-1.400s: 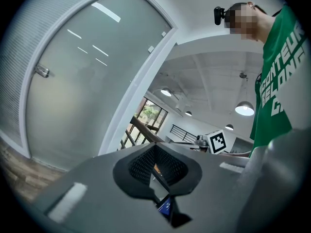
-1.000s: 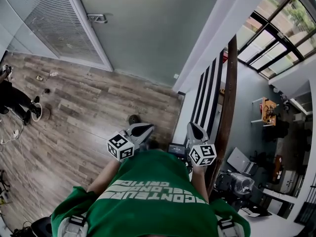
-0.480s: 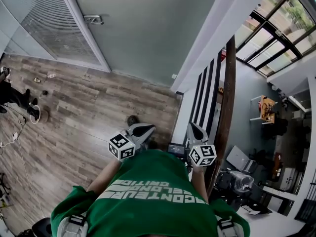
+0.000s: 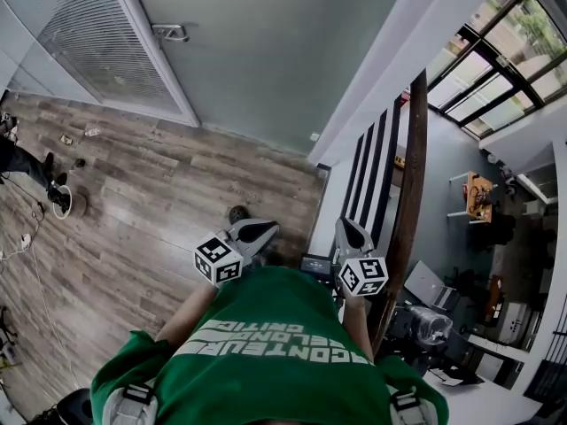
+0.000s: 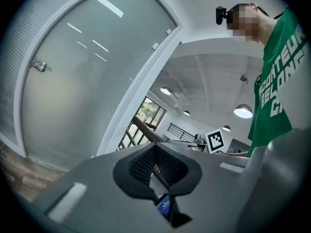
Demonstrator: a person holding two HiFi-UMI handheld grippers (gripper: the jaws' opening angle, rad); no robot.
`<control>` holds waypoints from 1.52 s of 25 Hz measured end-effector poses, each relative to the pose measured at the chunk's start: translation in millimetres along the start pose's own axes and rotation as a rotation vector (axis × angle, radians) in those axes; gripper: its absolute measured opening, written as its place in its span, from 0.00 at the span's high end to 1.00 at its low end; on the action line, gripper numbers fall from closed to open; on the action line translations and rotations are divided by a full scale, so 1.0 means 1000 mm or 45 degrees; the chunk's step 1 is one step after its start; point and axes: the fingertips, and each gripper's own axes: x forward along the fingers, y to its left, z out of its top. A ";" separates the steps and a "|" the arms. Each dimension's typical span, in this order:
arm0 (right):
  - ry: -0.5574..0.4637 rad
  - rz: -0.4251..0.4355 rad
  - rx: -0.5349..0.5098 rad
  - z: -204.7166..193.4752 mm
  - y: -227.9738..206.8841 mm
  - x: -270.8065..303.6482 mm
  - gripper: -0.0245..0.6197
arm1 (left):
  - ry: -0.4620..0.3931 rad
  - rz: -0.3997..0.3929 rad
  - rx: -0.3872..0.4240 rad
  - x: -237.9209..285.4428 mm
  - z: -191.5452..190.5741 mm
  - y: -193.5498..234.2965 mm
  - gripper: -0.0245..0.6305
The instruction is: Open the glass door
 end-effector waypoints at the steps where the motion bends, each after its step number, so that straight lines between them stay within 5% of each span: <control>1: 0.002 0.005 -0.001 0.000 0.001 0.002 0.97 | -0.004 0.003 -0.001 0.000 0.000 0.002 0.94; 15: 0.058 0.094 -0.039 0.003 0.020 0.057 0.97 | -0.038 0.085 -0.052 -0.017 0.010 0.048 0.94; 38: 0.076 0.068 -0.063 0.051 0.017 0.165 0.97 | -0.049 0.038 -0.051 0.003 0.080 0.151 0.94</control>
